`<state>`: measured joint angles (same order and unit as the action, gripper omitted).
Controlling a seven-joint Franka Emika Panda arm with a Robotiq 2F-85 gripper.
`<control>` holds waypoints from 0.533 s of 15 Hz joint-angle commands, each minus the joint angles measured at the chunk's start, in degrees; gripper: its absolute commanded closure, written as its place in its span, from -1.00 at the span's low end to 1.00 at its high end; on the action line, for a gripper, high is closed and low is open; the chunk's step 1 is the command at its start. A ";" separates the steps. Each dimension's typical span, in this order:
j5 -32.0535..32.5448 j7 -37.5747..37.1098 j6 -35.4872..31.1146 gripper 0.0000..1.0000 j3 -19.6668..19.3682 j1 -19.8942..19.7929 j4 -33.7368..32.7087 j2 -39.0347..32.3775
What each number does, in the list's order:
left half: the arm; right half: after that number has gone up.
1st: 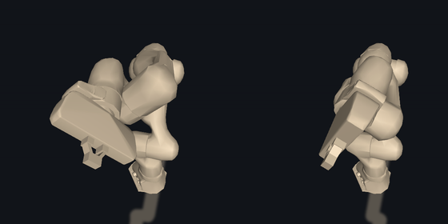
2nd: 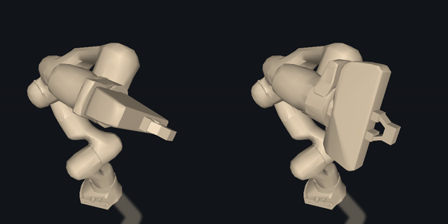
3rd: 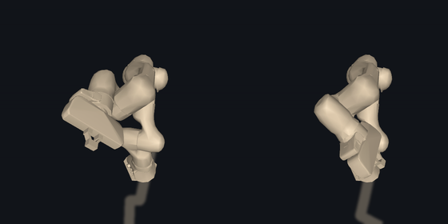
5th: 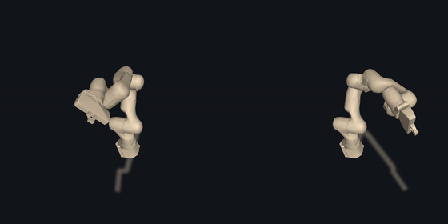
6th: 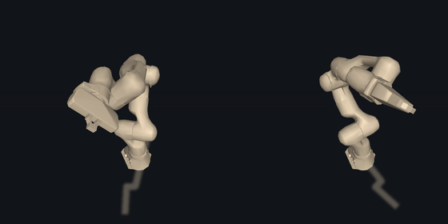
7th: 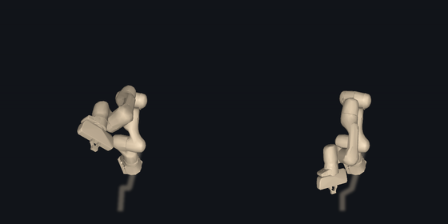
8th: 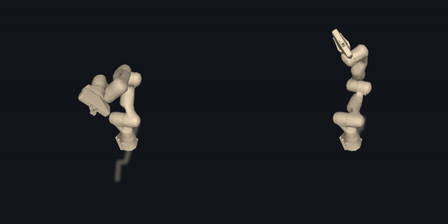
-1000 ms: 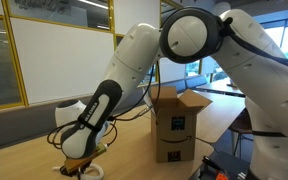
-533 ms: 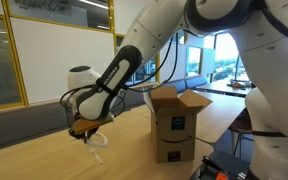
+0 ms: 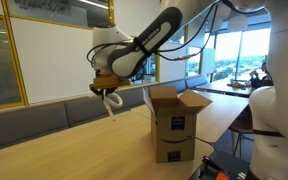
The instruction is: Put the black measuring tape, radish, orange measuring tape and white rope inside the brown box
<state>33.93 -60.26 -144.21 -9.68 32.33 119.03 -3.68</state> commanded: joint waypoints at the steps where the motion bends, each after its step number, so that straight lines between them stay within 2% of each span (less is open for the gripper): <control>1: 6.69 -5.16 3.89 0.79 7.54 -10.08 4.82 11.41; 4: 6.25 -4.61 5.64 0.79 11.69 -17.58 6.72 17.61; 8: 4.55 -3.43 5.73 0.79 13.90 -25.52 10.21 24.25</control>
<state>38.87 -63.45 -138.41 2.06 12.24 125.41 14.82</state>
